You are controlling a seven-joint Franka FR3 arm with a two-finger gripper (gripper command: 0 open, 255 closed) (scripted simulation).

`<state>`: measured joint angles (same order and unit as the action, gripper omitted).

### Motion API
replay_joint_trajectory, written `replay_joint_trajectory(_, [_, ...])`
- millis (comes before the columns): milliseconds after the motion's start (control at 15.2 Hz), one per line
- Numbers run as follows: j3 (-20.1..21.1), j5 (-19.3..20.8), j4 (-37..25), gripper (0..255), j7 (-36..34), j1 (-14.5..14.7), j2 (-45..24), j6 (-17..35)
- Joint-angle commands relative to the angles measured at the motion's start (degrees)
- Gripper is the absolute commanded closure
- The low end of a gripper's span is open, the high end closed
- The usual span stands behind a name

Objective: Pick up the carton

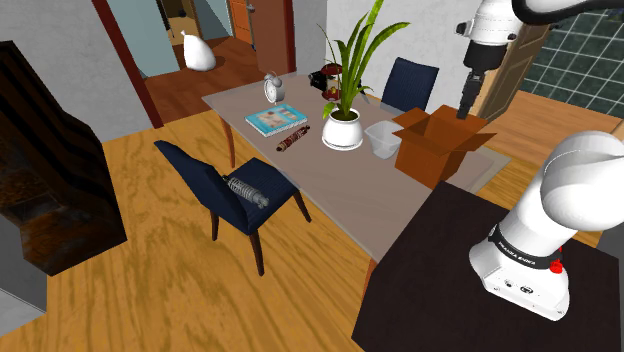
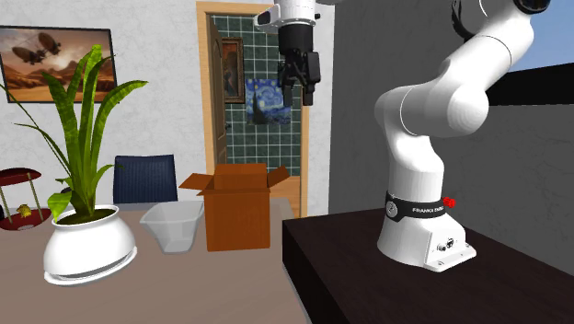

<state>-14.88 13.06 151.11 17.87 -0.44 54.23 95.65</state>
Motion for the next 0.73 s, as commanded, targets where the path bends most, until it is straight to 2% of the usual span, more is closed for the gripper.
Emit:
replay_joint_trajectory(0, [-2.7, 3.0, 3.0, 0, 3.5, -0.9, 0.9, 2.7])
replay_joint_trajectory(330, [-10.4, 10.6, 7.9, 0, 11.8, -3.0, -0.9, 11.1])
replay_joint_trajectory(660, [-19.3, 18.2, 10.2, 0, 19.7, -4.4, -6.9, 21.6])
